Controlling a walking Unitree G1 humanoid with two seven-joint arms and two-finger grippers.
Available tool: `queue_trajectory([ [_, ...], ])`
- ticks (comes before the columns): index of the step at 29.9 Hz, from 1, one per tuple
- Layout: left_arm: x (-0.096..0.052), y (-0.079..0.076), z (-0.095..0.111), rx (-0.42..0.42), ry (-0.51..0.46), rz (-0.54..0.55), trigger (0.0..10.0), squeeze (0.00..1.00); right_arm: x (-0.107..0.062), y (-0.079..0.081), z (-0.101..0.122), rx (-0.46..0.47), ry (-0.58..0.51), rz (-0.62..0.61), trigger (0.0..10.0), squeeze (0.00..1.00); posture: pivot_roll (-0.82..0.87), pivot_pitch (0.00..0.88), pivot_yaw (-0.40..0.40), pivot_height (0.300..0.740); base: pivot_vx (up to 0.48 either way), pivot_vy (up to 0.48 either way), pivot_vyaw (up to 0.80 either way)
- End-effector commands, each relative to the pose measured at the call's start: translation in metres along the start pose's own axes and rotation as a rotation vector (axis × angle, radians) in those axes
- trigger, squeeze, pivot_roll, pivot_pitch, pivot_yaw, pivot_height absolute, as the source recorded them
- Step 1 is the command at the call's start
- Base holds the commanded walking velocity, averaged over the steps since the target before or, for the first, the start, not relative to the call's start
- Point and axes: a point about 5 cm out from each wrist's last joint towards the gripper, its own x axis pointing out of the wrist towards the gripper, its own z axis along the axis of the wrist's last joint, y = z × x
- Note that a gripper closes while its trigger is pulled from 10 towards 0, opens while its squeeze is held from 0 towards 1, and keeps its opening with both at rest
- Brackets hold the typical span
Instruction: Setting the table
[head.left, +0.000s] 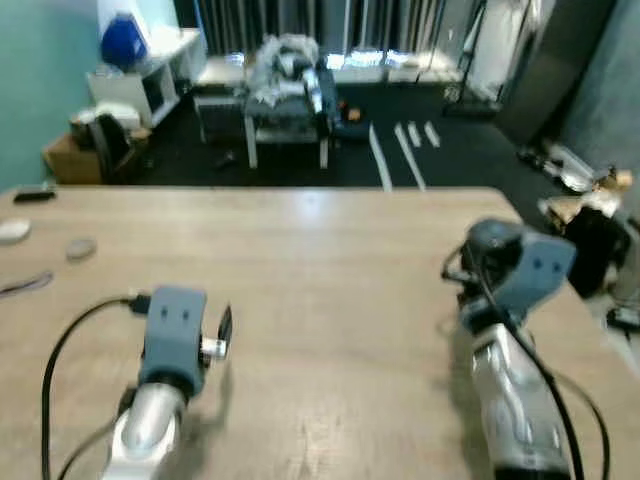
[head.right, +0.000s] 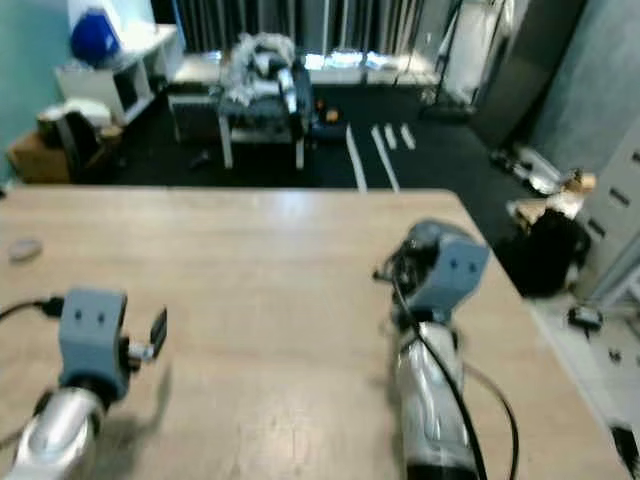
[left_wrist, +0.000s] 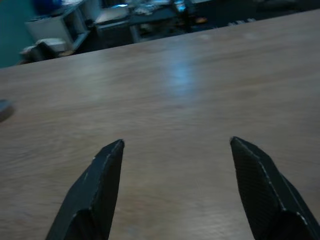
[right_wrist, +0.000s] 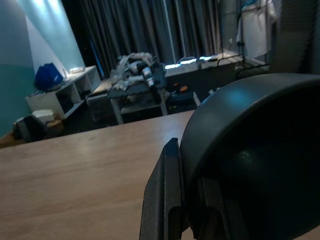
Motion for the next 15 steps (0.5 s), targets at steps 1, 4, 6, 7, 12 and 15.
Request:
queue_trajectory([
  [1, -0.0014, 0.0018, -0.0043, 0.015, 0.013, 0.007, 10.0, 0.00, -0.0027, -0.0049, -0.0001, 0.002, 0.001, -0.020, 10.0, 0.00, 0.12, 0.146, 0.059, 0.740, -0.334, 0.000, 0.00],
  [4, -0.0012, 0.0016, -0.0040, 0.014, 0.011, 0.006, 10.0, 0.00, -0.0027, -0.0055, -0.0006, -0.001, 0.004, -0.022, 10.0, 0.00, 0.12, 0.147, 0.061, 0.740, -0.329, 0.000, 0.00],
  [6, -0.0011, 0.0016, -0.0040, 0.014, 0.011, 0.005, 10.0, 0.00, -0.0030, -0.0057, -0.0013, -0.002, 0.006, -0.023, 10.0, 0.00, 0.12, 0.147, 0.062, 0.740, -0.322, 0.000, 0.00],
  [7, -0.0010, 0.0015, -0.0039, 0.015, 0.011, 0.005, 10.0, 0.00, -0.0033, -0.0059, -0.0016, -0.003, 0.008, -0.024, 10.0, 0.00, 0.12, 0.148, 0.063, 0.740, -0.322, 0.000, 0.00],
  [12, -0.0009, 0.0010, -0.0036, 0.015, 0.009, 0.003, 10.0, 0.00, -0.0041, -0.0054, -0.0029, -0.004, 0.015, -0.024, 10.0, 0.00, 0.12, 0.149, 0.063, 0.740, -0.316, 0.000, 0.00],
  [15, -0.0008, 0.0006, -0.0035, 0.015, 0.009, 0.003, 10.0, 0.00, -0.0042, -0.0055, -0.0032, -0.004, 0.016, -0.024, 10.0, 0.00, 0.12, 0.150, 0.063, 0.740, -0.311, 0.000, 0.00],
])
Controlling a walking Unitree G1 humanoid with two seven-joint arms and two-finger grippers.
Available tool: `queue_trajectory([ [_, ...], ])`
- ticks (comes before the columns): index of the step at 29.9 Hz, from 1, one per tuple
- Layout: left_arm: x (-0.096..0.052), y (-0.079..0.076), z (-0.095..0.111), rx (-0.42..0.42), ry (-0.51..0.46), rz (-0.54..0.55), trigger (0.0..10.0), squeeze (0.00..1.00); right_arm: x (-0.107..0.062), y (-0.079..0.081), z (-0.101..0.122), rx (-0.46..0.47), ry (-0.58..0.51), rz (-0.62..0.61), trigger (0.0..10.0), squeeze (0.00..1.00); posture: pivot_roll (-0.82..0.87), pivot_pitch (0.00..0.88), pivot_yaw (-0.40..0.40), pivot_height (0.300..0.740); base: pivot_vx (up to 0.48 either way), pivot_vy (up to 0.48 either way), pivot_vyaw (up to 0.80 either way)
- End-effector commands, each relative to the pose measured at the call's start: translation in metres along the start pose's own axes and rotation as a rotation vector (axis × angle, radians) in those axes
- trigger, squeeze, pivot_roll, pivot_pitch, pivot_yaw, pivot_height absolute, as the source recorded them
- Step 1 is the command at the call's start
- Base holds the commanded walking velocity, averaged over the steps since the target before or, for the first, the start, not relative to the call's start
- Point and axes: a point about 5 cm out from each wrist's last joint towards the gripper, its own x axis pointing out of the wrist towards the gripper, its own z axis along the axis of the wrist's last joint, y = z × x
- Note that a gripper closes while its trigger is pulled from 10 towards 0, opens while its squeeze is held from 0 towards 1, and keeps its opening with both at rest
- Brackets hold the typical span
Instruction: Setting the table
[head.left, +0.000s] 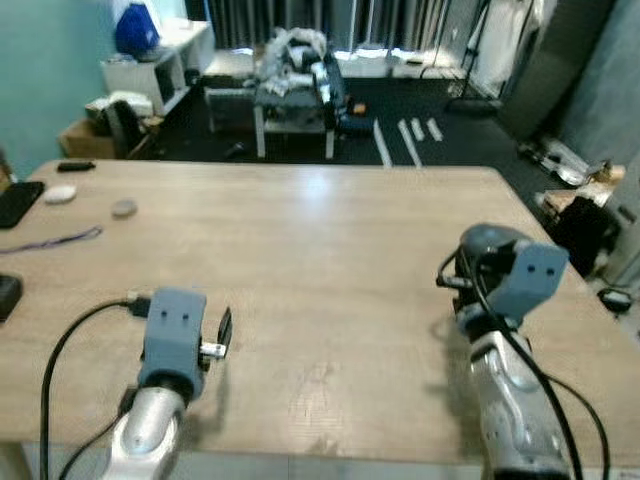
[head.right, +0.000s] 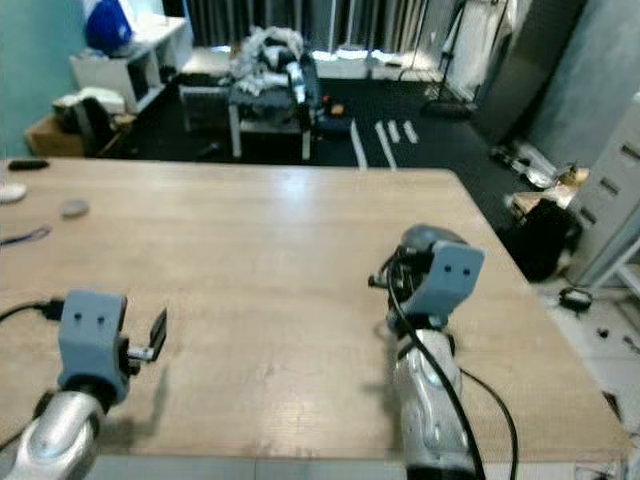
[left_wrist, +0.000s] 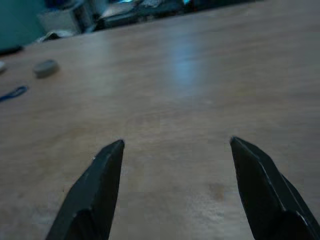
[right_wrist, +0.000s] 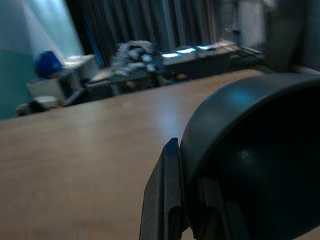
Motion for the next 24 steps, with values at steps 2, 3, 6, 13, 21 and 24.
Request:
queue_trajectory([
  [2, -0.0019, 0.0009, -0.0040, 0.014, 0.015, 0.003, 10.0, 0.00, -0.0006, -0.0029, 0.0030, 0.003, -0.013, -0.011, 10.0, 0.00, 0.12, 0.151, 0.064, 0.740, -0.304, 0.000, 0.00],
  [3, -0.0019, 0.0009, -0.0040, 0.013, 0.014, 0.003, 10.0, 0.00, -0.0007, -0.0029, 0.0028, 0.002, -0.013, -0.011, 10.0, 0.00, 0.12, 0.150, 0.064, 0.740, -0.285, 0.000, 0.00],
  [6, -0.0019, 0.0006, -0.0040, 0.012, 0.014, 0.003, 10.0, 0.00, -0.0008, -0.0031, 0.0025, 0.002, -0.012, -0.011, 10.0, 0.00, 0.12, 0.151, 0.064, 0.740, -0.190, 0.000, 0.00],
  [13, -0.0016, -0.0007, -0.0042, 0.010, 0.016, 0.000, 10.0, 0.00, -0.0020, -0.0032, 0.0016, 0.003, -0.010, -0.010, 10.0, 0.00, 0.12, 0.152, 0.066, 0.740, 0.000, 0.000, 0.00],
  [21, -0.0020, -0.0036, -0.0045, 0.002, 0.019, -0.014, 10.0, 0.00, -0.0027, -0.0042, 0.0013, 0.003, -0.007, -0.013, 10.0, 0.00, 0.12, 0.155, 0.064, 0.740, 0.000, 0.000, 0.00],
  [24, -0.0022, -0.0045, -0.0048, 0.001, 0.020, -0.016, 10.0, 0.00, -0.0030, -0.0046, 0.0011, 0.002, -0.005, -0.013, 10.0, 0.00, 0.12, 0.157, 0.063, 0.740, 0.000, 0.000, 0.00],
])
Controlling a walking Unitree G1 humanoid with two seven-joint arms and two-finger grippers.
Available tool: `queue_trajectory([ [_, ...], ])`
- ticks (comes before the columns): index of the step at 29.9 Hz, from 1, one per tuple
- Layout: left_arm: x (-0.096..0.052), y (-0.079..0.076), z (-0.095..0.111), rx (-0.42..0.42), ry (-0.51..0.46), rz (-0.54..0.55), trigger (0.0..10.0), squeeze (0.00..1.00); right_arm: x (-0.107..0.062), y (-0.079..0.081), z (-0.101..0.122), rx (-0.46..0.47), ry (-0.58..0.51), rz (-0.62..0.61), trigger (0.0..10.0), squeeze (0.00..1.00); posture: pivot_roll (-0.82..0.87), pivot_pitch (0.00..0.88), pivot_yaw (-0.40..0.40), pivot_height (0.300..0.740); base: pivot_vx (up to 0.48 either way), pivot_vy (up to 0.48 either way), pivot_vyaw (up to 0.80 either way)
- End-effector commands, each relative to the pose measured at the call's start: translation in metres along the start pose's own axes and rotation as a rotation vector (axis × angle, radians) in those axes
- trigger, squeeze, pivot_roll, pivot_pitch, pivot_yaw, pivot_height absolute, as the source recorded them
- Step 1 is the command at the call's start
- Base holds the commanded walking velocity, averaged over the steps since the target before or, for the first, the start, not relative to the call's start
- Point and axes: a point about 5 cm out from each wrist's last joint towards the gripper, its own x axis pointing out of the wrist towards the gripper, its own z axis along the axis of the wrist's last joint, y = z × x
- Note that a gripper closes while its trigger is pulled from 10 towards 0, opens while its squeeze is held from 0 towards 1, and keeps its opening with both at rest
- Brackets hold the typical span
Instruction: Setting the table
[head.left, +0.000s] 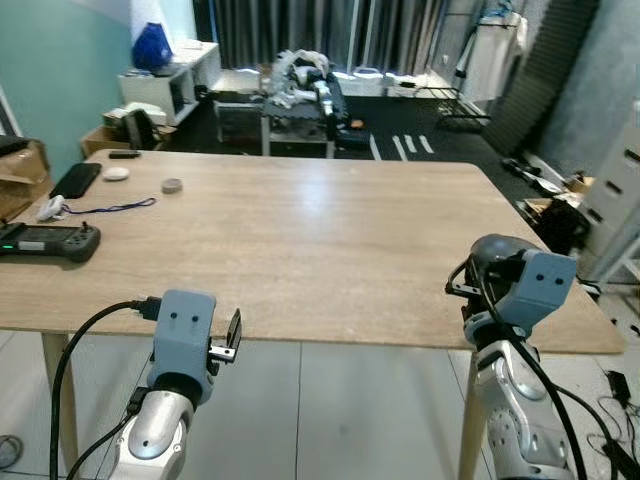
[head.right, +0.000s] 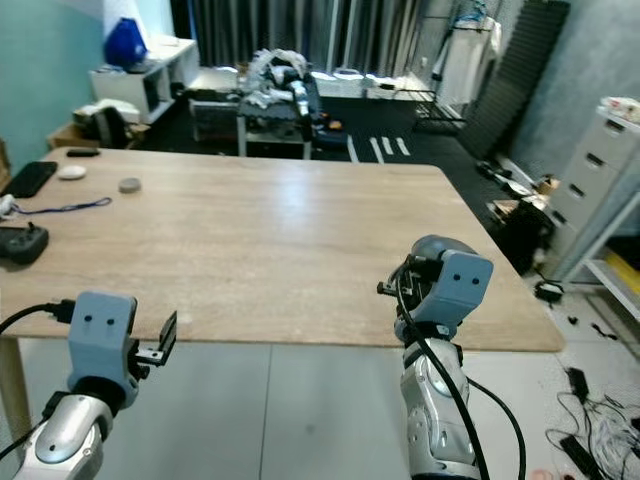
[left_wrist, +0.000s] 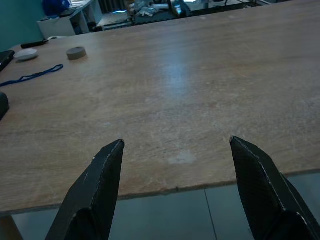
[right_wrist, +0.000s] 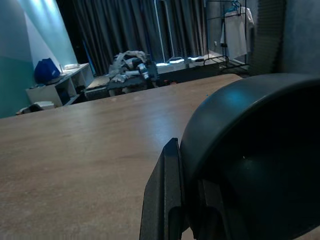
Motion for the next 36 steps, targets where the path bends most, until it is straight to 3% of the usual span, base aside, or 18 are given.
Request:
queue_trajectory([
  [1, -0.002, -0.001, -0.005, 0.005, 0.023, 0.000, 10.0, 0.00, -0.001, -0.002, 0.001, -0.001, -0.002, -0.002, 10.0, 0.00, 0.12, 0.158, 0.063, 0.740, 0.000, 0.000, 0.00],
  [18, 0.000, 0.004, -0.005, 0.023, 0.017, 0.030, 10.0, 0.00, -0.002, -0.001, -0.002, 0.009, 0.009, -0.004, 10.0, 0.00, 0.12, 0.155, 0.064, 0.740, 0.000, 0.000, 0.00],
  [31, -0.001, -0.001, -0.008, 0.023, 0.040, -0.004, 10.0, 0.00, -0.002, -0.012, -0.006, 0.077, 0.033, -0.084, 10.0, 0.00, 0.12, 0.152, 0.065, 0.740, 0.000, 0.000, -0.79],
  [36, -0.001, -0.006, -0.011, 0.026, 0.065, -0.045, 10.0, 0.00, -0.004, -0.021, -0.012, 0.057, 0.066, -0.144, 10.0, 0.00, 0.12, 0.149, 0.062, 0.740, 0.000, 0.000, -0.78],
])
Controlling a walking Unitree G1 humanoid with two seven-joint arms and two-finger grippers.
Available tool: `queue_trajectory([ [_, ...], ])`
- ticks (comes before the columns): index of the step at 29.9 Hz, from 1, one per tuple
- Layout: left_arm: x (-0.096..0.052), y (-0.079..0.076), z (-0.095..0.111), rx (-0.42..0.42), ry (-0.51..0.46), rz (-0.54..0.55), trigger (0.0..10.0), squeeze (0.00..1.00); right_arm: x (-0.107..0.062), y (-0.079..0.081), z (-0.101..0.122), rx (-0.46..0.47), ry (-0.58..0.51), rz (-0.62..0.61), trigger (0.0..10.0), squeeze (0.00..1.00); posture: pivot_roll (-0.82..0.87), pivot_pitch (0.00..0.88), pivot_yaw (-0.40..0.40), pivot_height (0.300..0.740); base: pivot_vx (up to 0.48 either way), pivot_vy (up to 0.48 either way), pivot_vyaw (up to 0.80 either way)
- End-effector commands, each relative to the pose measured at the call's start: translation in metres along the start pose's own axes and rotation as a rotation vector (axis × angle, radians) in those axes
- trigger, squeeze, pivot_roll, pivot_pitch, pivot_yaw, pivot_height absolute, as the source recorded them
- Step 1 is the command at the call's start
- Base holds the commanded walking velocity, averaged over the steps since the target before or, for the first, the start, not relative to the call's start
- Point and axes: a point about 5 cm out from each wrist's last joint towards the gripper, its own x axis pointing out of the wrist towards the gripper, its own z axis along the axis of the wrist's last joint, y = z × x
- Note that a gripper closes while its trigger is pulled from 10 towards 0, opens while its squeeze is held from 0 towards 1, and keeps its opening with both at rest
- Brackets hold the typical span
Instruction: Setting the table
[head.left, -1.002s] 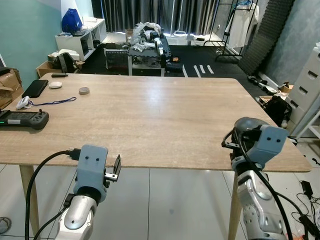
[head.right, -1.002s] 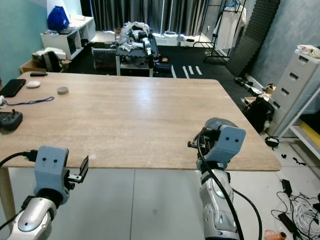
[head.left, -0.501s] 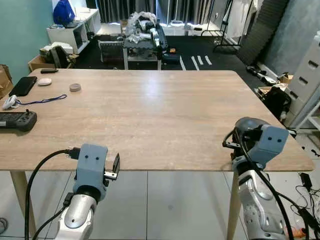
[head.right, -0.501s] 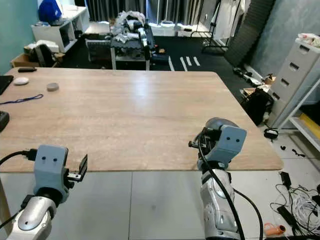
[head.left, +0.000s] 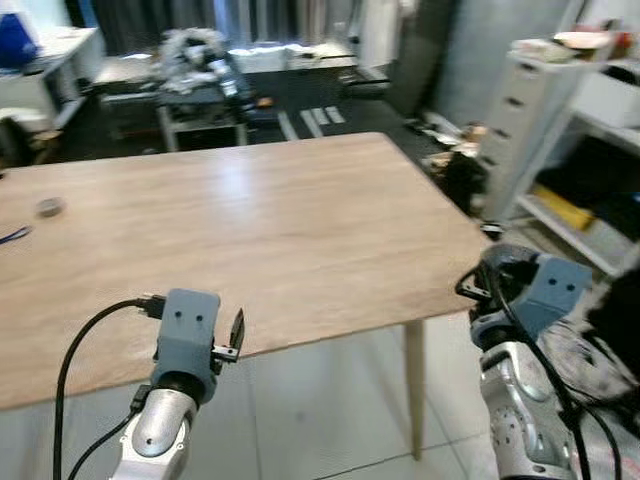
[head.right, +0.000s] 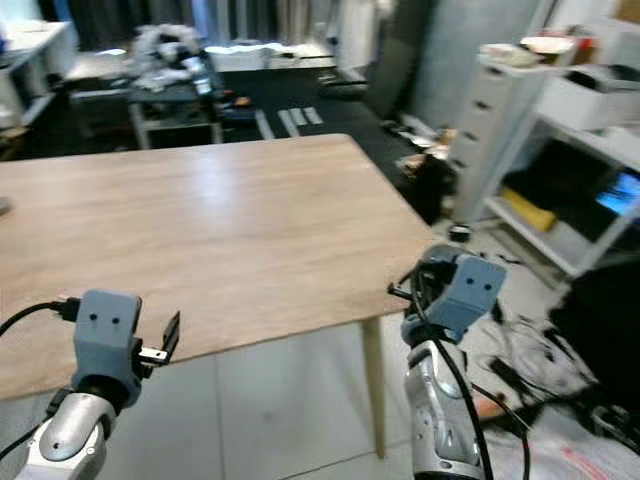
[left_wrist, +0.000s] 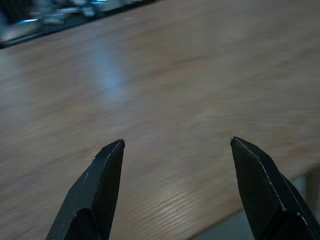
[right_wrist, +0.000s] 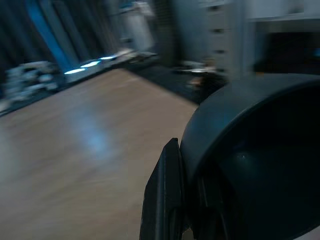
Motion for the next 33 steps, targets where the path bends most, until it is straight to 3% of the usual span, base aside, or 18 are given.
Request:
queue_trajectory([
  [1, -0.002, -0.001, -0.011, 0.008, 0.054, -0.013, 10.0, 0.00, -0.003, -0.006, -0.006, -0.009, 0.025, -0.024, 10.0, 0.00, 0.11, 0.149, 0.062, 0.740, 0.000, 0.000, -0.78],
  [5, -0.003, -0.007, -0.016, 0.017, 0.074, -0.078, 10.0, 0.00, -0.009, -0.010, -0.014, -0.114, 0.043, -0.005, 10.0, 0.00, 0.11, 0.146, 0.060, 0.740, 0.000, 0.000, -0.78],
  [9, -0.005, -0.012, -0.022, 0.028, 0.099, -0.117, 10.0, 0.00, -0.016, -0.015, -0.025, -0.119, 0.087, -0.012, 10.0, 0.00, 0.10, 0.149, 0.059, 0.740, 0.000, 0.000, -0.78],
  [12, -0.008, -0.016, -0.045, 0.053, 0.172, -0.153, 10.0, 0.00, -0.031, -0.028, -0.051, -0.233, 0.184, 0.006, 10.0, 0.00, 0.10, 0.152, 0.051, 0.740, 0.000, 0.000, -0.78],
  [18, -0.009, -0.016, -0.064, 0.093, 0.219, -0.163, 10.0, 0.00, -0.051, -0.045, -0.076, -0.277, 0.278, -0.010, 10.0, 0.00, 0.09, 0.157, 0.049, 0.740, 0.000, 0.000, -0.78],
  [19, -0.012, -0.014, -0.075, 0.098, 0.255, -0.170, 10.0, 0.00, -0.062, -0.056, -0.085, -0.308, 0.316, -0.030, 10.0, 0.00, 0.09, 0.160, 0.052, 0.740, 0.000, 0.000, -0.78],
  [23, -0.015, -0.013, -0.081, 0.124, 0.261, -0.182, 10.0, 0.00, -0.069, -0.062, -0.089, -0.317, 0.331, -0.052, 10.0, 0.00, 0.08, 0.162, 0.058, 0.740, 0.000, 0.000, -0.78],
  [27, -0.013, -0.016, -0.077, 0.128, 0.238, -0.202, 10.0, 0.00, -0.069, -0.062, -0.089, -0.316, 0.328, -0.049, 10.0, 0.00, 0.08, 0.163, 0.058, 0.740, 0.000, 0.000, -0.78],
  [30, -0.004, -0.023, -0.052, 0.151, 0.078, -0.200, 10.0, 0.00, -0.067, -0.057, -0.089, -0.305, 0.306, -0.032, 10.0, 0.00, 0.08, 0.164, 0.057, 0.740, 0.000, 0.000, -0.78],
  [33, -0.001, -0.023, -0.038, 0.155, -0.002, -0.192, 10.0, 0.00, -0.065, -0.055, -0.087, -0.298, 0.294, -0.028, 10.0, 0.00, 0.08, 0.163, 0.057, 0.740, 0.000, 0.000, -0.78],
])
